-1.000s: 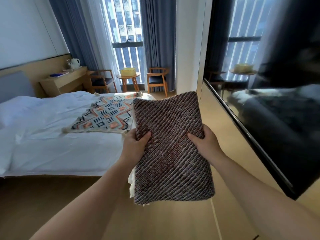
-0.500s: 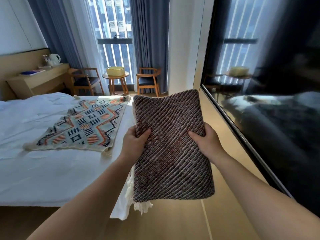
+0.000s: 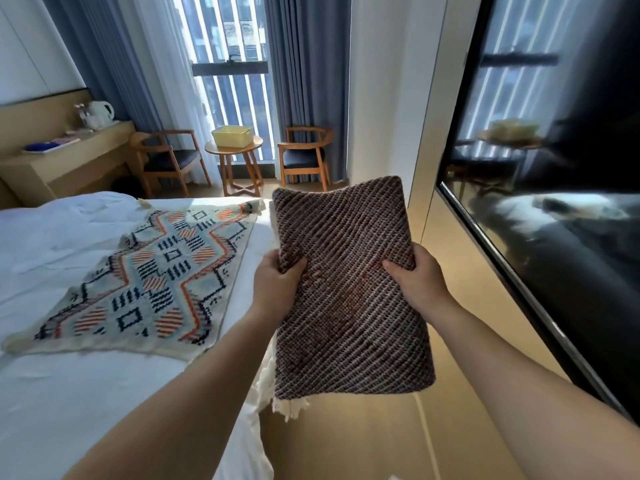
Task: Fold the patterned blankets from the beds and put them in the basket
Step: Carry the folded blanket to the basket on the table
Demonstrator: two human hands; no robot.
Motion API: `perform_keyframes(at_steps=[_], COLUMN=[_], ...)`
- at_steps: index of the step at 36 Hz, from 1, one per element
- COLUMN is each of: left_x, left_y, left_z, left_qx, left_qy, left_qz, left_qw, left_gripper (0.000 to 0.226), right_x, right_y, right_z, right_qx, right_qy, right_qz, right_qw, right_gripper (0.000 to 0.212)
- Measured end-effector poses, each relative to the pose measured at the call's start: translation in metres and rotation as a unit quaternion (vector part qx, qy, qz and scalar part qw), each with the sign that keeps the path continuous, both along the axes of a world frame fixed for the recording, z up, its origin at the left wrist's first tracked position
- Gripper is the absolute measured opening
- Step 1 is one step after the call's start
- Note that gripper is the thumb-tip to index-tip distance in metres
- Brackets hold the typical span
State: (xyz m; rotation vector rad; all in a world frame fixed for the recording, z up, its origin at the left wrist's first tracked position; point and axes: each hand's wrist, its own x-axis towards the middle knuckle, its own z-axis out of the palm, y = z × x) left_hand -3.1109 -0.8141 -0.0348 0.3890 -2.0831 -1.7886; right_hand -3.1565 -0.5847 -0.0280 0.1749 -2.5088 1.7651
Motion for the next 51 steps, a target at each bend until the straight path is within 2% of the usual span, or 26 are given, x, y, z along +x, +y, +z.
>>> perform_keyframes(at_steps=[11, 15, 20, 32, 42, 46, 51], left_x=[-0.188, -0.23, -0.299, -0.489, -0.644, -0.694, -0.758], left_y=[-0.007, -0.014, -0.032, -0.116, -0.21, -0.228, -0.243], left_z=[-0.013, -0.006, -0.005, -0.026, -0.014, -0.011, -0.011], left_qx=[-0.012, -0.012, -0.017, 0.015, 0.038, 0.058, 0.073], left_qy=[0.008, 0.023, 0.024, 0.021, -0.008, -0.007, -0.003], left_qz=[0.079, 0.098, 0.109, 0.068, 0.02, 0.008, 0.001], left_qw=[0.997, 0.995, 0.994, 0.997, 0.999, 0.998, 0.997], left_gripper=[0.019, 0.014, 0.022, 0.024, 0.027, 0.026, 0.027], right_x=[-0.219, -0.269, -0.346, -0.526, -0.664, -0.713, -0.785], right_y=[-0.018, -0.025, -0.039, -0.112, -0.194, -0.212, -0.23], right_z=[-0.017, -0.008, -0.002, -0.011, -0.001, -0.001, -0.003], right_qx=[-0.006, 0.003, 0.028, 0.035, 0.024, 0.036, 0.041], right_qy=[-0.005, 0.001, 0.006, 0.012, -0.009, -0.009, -0.007], right_qz=[0.045, 0.064, 0.088, 0.091, 0.063, 0.064, 0.065], right_qw=[0.999, 0.998, 0.996, 0.995, 0.998, 0.997, 0.997], right_gripper=[0.042, 0.044, 0.045, 0.042, 0.038, 0.043, 0.037])
